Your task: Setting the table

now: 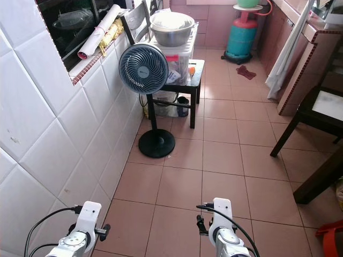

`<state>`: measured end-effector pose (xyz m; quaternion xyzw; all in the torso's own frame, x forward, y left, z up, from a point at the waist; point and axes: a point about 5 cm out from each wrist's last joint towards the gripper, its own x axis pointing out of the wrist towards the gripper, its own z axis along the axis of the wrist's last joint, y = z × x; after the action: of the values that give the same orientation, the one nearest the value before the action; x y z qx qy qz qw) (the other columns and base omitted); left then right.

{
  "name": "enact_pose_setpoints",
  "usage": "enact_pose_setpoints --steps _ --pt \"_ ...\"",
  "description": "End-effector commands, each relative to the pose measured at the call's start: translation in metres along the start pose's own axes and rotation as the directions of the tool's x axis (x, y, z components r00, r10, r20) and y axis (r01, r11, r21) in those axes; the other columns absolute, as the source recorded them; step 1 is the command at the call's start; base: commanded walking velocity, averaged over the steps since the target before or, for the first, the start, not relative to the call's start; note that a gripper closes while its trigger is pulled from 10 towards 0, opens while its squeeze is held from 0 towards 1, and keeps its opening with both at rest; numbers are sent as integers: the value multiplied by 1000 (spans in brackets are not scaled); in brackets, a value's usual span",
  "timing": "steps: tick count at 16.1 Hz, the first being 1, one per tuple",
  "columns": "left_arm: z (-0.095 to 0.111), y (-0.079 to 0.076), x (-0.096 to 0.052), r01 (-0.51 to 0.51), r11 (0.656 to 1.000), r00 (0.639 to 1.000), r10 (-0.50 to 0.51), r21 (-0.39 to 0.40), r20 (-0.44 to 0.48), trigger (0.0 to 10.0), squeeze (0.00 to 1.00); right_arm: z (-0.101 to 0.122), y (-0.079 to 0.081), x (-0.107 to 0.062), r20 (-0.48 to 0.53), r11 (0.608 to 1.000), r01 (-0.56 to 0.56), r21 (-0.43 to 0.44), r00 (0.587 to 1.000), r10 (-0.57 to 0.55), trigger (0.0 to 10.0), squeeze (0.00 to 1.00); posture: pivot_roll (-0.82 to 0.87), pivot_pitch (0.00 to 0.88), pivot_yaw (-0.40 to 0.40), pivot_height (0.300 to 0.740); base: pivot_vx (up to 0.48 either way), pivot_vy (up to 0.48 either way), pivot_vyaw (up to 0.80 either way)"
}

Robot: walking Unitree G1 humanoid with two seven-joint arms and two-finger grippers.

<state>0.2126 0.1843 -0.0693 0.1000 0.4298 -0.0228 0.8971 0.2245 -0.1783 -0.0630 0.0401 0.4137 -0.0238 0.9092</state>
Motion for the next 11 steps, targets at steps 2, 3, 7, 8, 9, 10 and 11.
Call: enact_pose_setpoints --steps 2,3,7,8,9,10,11 --pt "-23 -17 -3 99 969 981 -133 -227 -140 10000 0 -47 16 -8 -228 985 -78 -153 973 41 10000 0 -29 63 38 740 0 0 0" --pt "-23 -17 -3 99 969 981 -133 -227 -140 10000 0 -47 16 -8 -228 985 -78 -153 973 41 10000 0 -29 63 38 740 0 0 0" --pt "-21 -23 -3 125 971 980 -152 -202 -127 10000 0 -39 29 -5 -215 974 -151 -172 970 113 10000 0 -41 70 32 740 0 0 0" --pt "-21 -22 -3 125 972 980 -152 -199 -127 10000 0 -39 30 -5 -215 973 -152 -171 970 114 10000 0 -41 72 33 740 0 0 0" --pt "-22 -22 -3 125 973 980 -151 -197 -127 10000 0 -39 30 -5 -217 973 -153 -172 970 114 10000 0 -41 71 34 740 0 0 0" --pt "-22 -22 -3 125 973 980 -151 -195 -127 10000 0 -41 30 -6 -219 973 -153 -172 969 114 10000 0 -41 72 35 740 0 0 0" --pt "-22 -22 -3 125 973 980 -151 -194 -127 10000 0 -43 30 -6 -222 973 -152 -172 969 112 10000 0 -41 71 34 740 0 0 0"
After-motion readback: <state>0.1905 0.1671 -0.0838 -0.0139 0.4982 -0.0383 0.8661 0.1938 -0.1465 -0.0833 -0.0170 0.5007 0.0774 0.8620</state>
